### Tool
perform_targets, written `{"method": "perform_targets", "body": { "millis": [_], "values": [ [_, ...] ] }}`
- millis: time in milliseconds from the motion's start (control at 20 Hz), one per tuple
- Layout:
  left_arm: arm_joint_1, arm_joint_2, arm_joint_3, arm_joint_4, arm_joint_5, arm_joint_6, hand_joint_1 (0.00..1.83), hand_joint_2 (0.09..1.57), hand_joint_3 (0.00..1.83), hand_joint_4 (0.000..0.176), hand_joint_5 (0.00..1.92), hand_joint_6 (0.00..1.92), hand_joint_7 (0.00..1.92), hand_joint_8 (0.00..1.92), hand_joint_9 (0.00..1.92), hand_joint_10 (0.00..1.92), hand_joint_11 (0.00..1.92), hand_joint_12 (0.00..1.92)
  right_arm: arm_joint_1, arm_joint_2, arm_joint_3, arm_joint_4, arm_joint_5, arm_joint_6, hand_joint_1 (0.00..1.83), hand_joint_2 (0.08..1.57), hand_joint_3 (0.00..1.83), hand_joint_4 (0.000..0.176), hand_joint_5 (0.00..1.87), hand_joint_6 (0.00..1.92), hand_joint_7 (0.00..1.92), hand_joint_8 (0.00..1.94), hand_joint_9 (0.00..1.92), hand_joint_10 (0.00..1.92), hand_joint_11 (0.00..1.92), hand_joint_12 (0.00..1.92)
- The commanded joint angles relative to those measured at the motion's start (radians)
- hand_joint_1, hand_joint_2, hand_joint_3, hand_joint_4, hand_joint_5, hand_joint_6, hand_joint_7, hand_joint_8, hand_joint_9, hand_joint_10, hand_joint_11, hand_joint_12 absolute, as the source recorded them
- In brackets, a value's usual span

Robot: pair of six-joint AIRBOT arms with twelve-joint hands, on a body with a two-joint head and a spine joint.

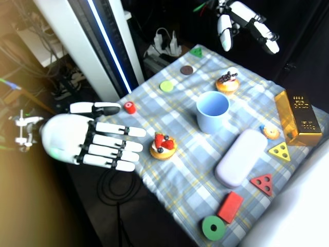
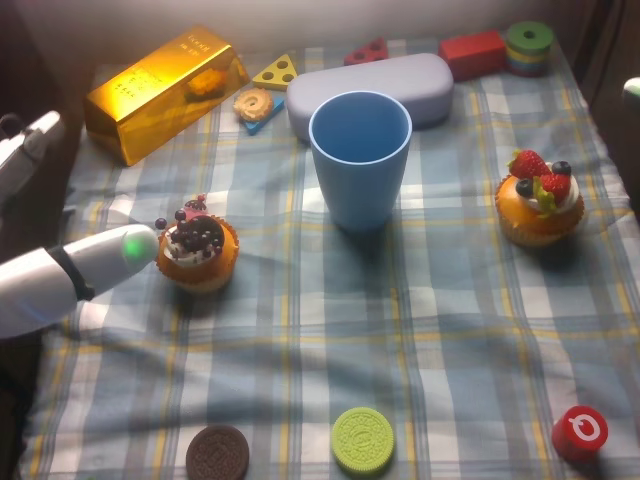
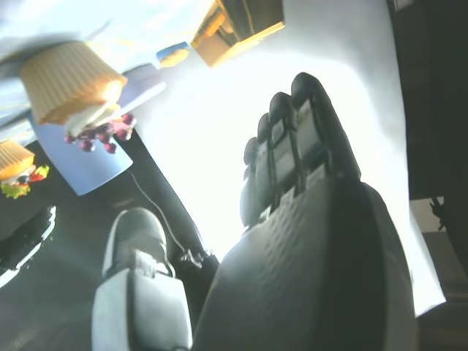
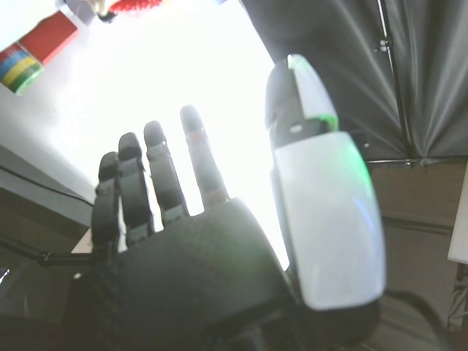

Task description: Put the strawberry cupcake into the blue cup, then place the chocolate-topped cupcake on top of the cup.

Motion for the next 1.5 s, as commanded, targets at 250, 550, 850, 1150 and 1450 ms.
{"method": "perform_targets", "body": {
  "millis": [250,550,850,1150,1450],
  "values": [
    [-0.006,0.006,0.003,0.034,-0.127,-0.007,0.30,0.76,0.01,0.125,0.12,0.00,0.11,0.00,0.05,0.00,0.00,0.00,0.050,-0.007,0.030,0.000,0.086,0.014,0.34,0.90,0.00,0.071,0.00,0.00,0.00,0.00,0.00,0.00,0.00,0.00],
    [-0.004,0.004,0.003,0.034,-0.132,-0.006,0.24,0.80,0.00,0.075,0.11,0.00,0.15,0.00,0.10,0.01,0.05,0.03,0.265,-0.121,0.185,-0.199,-0.143,0.162,0.46,0.93,0.00,0.115,0.00,0.00,0.00,0.00,0.00,0.00,0.00,0.00],
    [-0.003,0.002,0.003,0.033,-0.130,-0.006,0.29,0.78,0.00,0.122,0.10,0.00,0.13,0.00,0.06,0.00,0.00,0.00,0.342,-0.177,0.247,-0.273,-0.259,0.170,0.59,0.95,0.01,0.072,0.00,0.00,0.17,0.00,0.19,0.01,0.15,0.12],
    [-0.003,-0.001,0.003,0.031,-0.127,-0.006,0.28,0.82,0.01,0.091,0.08,0.00,0.11,0.00,0.05,0.00,0.00,0.00,0.382,-0.205,0.291,-0.306,-0.330,0.172,0.71,0.97,0.00,0.092,0.16,0.00,0.29,0.00,0.35,0.00,0.01,1.00],
    [-0.003,-0.002,0.003,0.032,-0.126,-0.006,0.29,0.81,0.00,0.098,0.10,0.01,0.14,0.01,0.08,0.01,0.03,0.01,0.415,-0.227,0.313,-0.347,-0.378,0.176,0.64,0.90,0.00,0.112,0.29,0.00,0.44,0.00,0.56,0.02,0.08,1.19]
  ]
}}
